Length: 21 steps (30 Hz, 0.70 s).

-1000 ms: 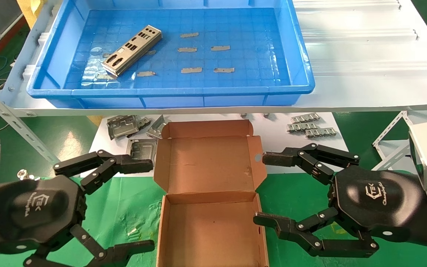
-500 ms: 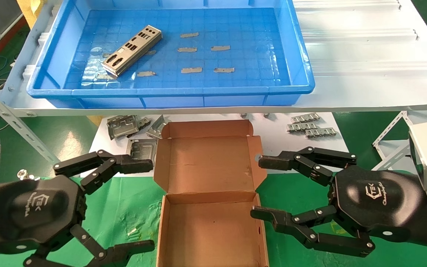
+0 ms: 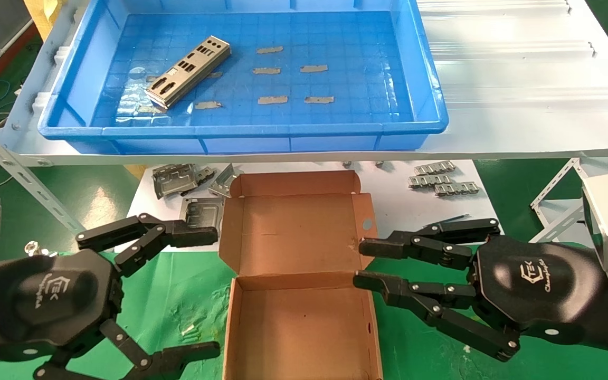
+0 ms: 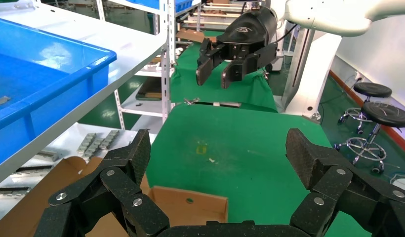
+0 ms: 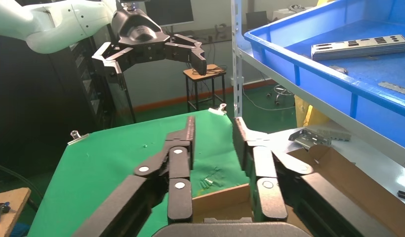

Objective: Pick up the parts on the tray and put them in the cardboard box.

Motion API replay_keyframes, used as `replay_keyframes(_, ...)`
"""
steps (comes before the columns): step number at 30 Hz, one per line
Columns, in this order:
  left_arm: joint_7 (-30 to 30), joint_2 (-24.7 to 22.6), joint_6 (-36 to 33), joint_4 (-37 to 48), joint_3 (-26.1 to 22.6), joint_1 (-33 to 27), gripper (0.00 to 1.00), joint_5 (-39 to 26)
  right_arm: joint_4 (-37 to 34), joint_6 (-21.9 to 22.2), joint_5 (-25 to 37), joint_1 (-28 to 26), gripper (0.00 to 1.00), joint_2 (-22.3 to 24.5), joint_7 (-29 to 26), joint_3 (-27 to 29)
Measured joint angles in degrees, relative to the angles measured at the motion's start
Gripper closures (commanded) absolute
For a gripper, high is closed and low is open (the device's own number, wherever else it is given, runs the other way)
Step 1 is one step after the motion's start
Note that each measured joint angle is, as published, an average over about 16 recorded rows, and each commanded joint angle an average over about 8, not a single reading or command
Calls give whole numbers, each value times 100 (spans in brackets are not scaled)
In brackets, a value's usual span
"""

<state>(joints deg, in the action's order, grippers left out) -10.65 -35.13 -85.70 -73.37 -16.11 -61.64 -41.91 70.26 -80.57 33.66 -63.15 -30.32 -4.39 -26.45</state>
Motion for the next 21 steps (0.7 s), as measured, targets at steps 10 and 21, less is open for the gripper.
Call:
replay_keyframes(10,-1,1,0,-1,1,0,0,0,0,0,0,0,100,0,0,0)
replay_keyframes(21,-122,-148,197,168,-80,-537,0,-307,0,0,0,0,100,0,0,0)
